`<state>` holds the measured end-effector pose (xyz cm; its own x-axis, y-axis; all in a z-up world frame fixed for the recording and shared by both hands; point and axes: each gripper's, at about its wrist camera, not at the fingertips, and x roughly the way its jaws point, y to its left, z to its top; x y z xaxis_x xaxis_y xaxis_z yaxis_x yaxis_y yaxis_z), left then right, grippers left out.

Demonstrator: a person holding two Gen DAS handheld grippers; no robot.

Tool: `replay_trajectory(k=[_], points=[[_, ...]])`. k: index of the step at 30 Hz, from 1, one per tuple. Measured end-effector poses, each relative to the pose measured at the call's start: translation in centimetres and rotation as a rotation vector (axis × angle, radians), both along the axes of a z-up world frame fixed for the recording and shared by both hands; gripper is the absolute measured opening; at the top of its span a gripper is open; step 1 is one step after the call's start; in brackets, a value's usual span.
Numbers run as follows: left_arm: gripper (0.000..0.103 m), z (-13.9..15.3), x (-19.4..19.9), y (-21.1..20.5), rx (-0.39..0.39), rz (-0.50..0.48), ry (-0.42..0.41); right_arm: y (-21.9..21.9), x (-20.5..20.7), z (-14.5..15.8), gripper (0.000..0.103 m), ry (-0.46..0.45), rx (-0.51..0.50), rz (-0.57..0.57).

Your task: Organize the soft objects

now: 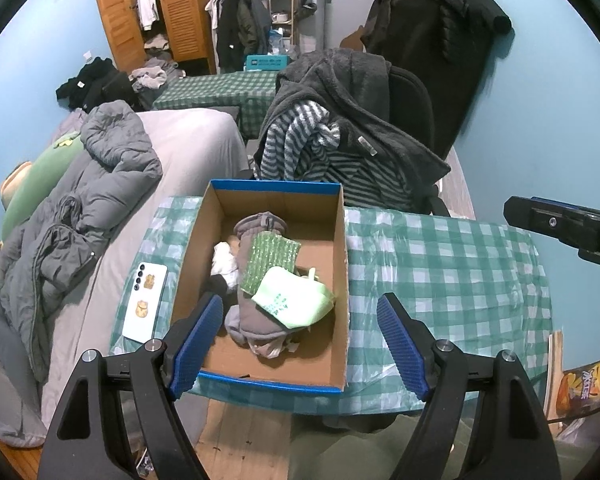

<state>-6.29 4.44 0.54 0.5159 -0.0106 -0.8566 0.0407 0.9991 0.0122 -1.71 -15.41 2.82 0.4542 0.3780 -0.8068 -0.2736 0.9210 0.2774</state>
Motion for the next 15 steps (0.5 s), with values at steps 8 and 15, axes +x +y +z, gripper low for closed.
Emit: replay_trajectory(k=[8,15], points=[[0.081,-0.18,-0.46,0.18,-0.010,0.012,0.008,0.11,-0.07,-0.03,0.062,-0.003,-0.004,0.010],[0.081,-0.20,-0.56,0.08,-0.009,0.011,0.006,0.27,-0.14,0.00,0.062,-0.005,-0.005,0.008]])
